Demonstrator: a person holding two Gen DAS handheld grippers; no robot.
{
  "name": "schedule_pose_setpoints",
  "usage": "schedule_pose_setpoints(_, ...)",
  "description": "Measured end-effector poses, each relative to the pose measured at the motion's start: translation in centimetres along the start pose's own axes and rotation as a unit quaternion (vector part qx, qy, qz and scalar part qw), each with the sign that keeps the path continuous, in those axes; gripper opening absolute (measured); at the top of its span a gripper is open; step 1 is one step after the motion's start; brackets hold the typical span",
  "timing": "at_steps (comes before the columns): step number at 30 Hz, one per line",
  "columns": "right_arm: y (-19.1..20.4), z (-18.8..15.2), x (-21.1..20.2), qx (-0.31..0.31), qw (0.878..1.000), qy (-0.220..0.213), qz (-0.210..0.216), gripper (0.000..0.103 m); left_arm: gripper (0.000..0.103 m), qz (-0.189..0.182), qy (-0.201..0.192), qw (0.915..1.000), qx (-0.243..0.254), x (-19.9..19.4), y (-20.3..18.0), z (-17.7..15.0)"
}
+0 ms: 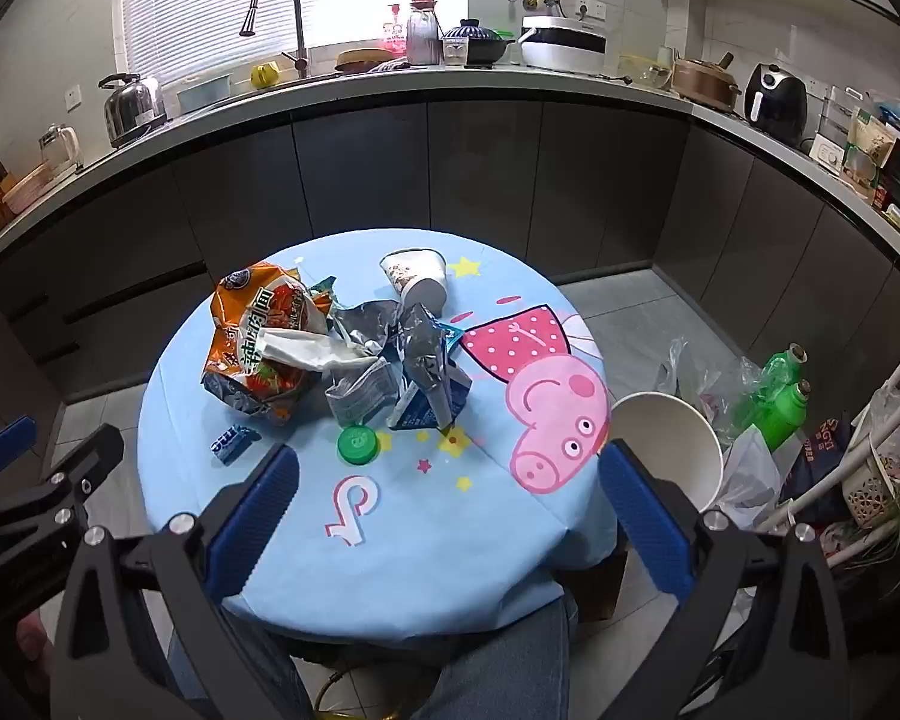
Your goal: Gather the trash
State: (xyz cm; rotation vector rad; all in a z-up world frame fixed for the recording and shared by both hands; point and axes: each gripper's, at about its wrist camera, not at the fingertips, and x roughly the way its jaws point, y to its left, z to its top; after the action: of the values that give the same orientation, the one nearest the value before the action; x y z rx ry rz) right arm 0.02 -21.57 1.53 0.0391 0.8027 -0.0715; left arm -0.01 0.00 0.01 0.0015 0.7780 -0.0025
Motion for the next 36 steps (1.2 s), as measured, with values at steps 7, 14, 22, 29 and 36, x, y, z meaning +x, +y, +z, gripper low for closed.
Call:
schedule_pose_setpoints(7,-0.1,0.0,-0.1,0.000,1.000,-0.002,-0.001,0.100,0.094,-0.002,0.002,1.0000,-0.001,0.1,0.1,0.0)
schedule_pose_setpoints(14,0.0,0.0,-0.1,0.000,1.000,-0.001,0.001,0.100,0.094,-0.001,0.002,1.0000,0.000,-0.2,-0.6,-0.4)
schedule_pose_setpoints(22,0.0,0.1,-0.1,0.000,1.000,-0.001,0.000,0.100,0.094,-0.001,0.003,1.0000,0.000,0.0,-0.4,-0.3)
schedule_pose_setpoints(29,-0.1,0.2,-0.2,0.000,1.000,-0.001,0.000,0.100,0.094,-0.002,0.003,1.0000,0.000,0.2,-0.7,-0.3)
schedule_pose_setpoints(36,0.0,0.2,-0.3,0.000,1.000,-0.002,0.000,0.100,0.095,-0.004,0.003,1.0000,0.000,-0.2,-0.5,-0.1)
